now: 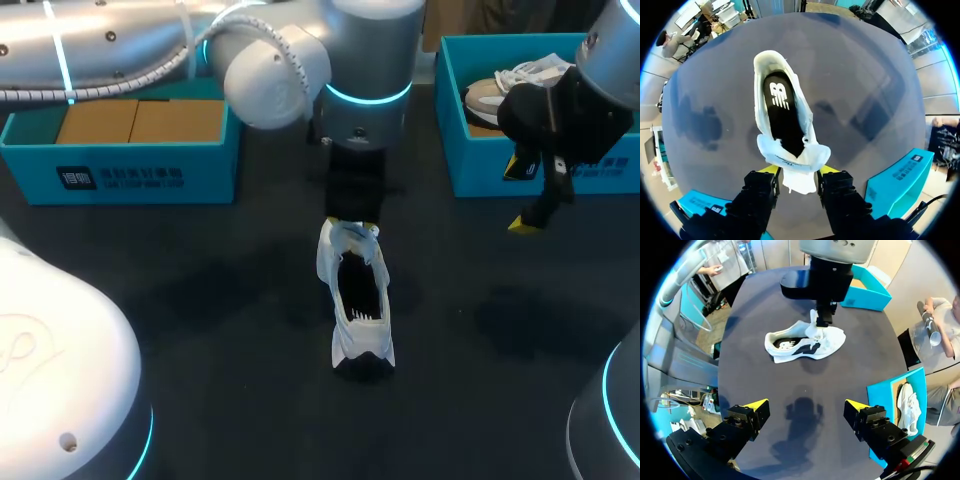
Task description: Take the shoe out of the shoebox, open the shoe tongue, remove and reinsert the insole, then place the shoe into the shoebox
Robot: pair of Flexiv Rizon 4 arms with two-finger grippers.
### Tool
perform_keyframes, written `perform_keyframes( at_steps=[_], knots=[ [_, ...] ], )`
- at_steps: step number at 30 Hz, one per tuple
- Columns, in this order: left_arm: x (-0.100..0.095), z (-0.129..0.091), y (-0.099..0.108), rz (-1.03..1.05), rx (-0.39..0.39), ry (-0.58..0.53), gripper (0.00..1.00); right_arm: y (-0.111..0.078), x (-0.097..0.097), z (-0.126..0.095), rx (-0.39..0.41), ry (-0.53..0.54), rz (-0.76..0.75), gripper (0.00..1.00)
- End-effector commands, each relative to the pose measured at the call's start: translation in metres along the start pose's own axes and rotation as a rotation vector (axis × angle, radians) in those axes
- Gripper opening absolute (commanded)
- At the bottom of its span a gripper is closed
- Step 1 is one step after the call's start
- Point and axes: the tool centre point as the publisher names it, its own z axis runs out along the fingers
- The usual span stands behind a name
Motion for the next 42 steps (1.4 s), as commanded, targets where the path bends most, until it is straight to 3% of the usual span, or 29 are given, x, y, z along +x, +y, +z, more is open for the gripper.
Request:
perform_keyframes(
  at_steps=[1, 9, 18, 23, 29, 34, 42],
  knots=[
    [0.002, -0.002, -0.004, -0.002, -0.002, -0.012, 0.4, 0.001, -0.001, 0.001, 0.003, 0.001, 0.001, 1.0],
    [-0.003, 0.004, -0.014, -0.003, 0.023, -0.024, 0.36, 0.001, -0.001, 0.001, 0.003, 0.001, 0.001, 1.0],
    [-0.008, 0.006, -0.022, -0.008, 0.038, -0.038, 0.24, 0.001, -0.001, 0.001, 0.003, 0.001, 0.001, 1.0],
    [-0.009, 0.009, -0.029, -0.002, 0.042, -0.039, 0.24, 0.001, -0.001, 0.001, 0.003, 0.001, 0.001, 1.0],
    [-0.008, 0.006, -0.03, 0.005, 0.031, -0.034, 0.27, 0.001, -0.001, 0.001, 0.003, 0.001, 0.001, 1.0],
    [-0.007, 0.009, -0.02, -0.006, 0.022, -0.015, 0.45, 0.001, -0.001, 0.001, 0.003, 0.001, 0.001, 1.0],
    [-0.008, 0.019, -0.016, 0.004, 0.016, 0.006, 0.41, 0.001, -0.001, 0.001, 0.003, 0.001, 0.001, 1.0]
  ],
)
